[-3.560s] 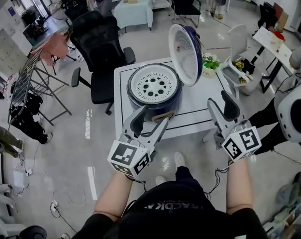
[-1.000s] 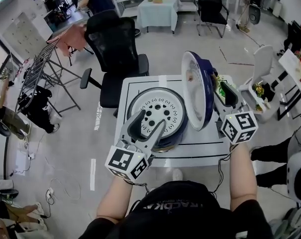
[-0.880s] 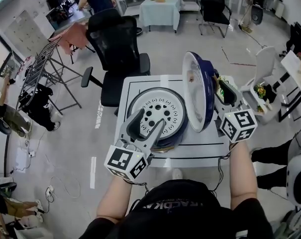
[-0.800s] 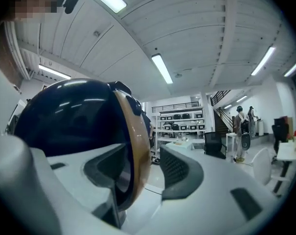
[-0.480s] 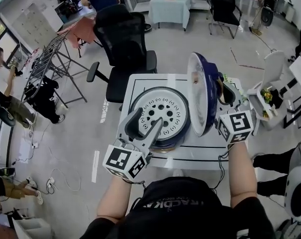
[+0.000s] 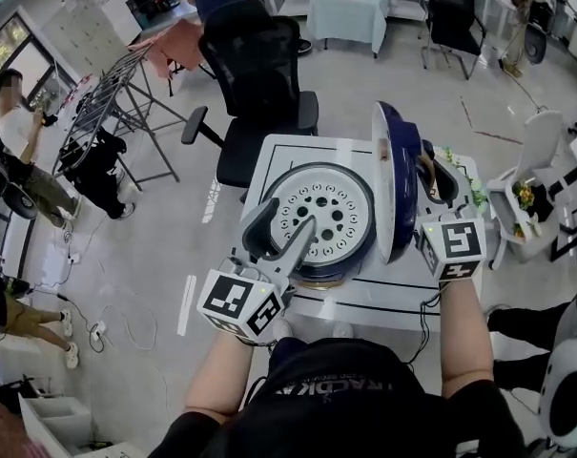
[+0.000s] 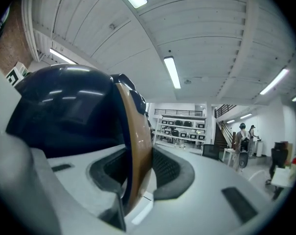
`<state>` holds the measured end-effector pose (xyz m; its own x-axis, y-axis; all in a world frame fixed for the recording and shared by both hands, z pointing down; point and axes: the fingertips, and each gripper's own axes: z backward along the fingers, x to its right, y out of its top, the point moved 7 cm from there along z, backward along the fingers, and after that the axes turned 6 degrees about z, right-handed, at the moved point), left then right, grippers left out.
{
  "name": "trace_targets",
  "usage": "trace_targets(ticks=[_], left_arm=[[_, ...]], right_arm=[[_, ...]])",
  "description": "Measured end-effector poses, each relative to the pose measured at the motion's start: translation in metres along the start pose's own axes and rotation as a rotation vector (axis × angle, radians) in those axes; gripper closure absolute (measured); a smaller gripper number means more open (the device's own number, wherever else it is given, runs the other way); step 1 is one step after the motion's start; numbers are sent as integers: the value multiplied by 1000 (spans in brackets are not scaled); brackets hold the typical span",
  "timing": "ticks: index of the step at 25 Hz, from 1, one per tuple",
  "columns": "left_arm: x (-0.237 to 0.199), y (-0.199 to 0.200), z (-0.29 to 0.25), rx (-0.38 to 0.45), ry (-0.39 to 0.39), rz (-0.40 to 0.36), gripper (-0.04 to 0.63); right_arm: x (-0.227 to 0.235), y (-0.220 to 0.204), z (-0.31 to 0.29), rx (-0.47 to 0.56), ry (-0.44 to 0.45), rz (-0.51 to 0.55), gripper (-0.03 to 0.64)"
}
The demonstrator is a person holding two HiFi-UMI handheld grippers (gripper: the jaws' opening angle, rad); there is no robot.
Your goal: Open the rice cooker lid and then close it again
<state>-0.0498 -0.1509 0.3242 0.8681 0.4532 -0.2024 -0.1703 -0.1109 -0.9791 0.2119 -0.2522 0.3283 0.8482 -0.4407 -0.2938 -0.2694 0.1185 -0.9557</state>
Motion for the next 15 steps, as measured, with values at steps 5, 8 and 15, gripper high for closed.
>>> trace_targets(ticks=[5,8,15], left_arm=[[-18,5,10,6,10,16,364],[-33,13,18,13,4,9,446],[-61,30,22,30,-39,31,592]], right_arm=[[-19,13,-7,-19,3,57,502],[-33,22,-13,-29,-10,92,503],[-68,39,-27,-74,-7,242,500]])
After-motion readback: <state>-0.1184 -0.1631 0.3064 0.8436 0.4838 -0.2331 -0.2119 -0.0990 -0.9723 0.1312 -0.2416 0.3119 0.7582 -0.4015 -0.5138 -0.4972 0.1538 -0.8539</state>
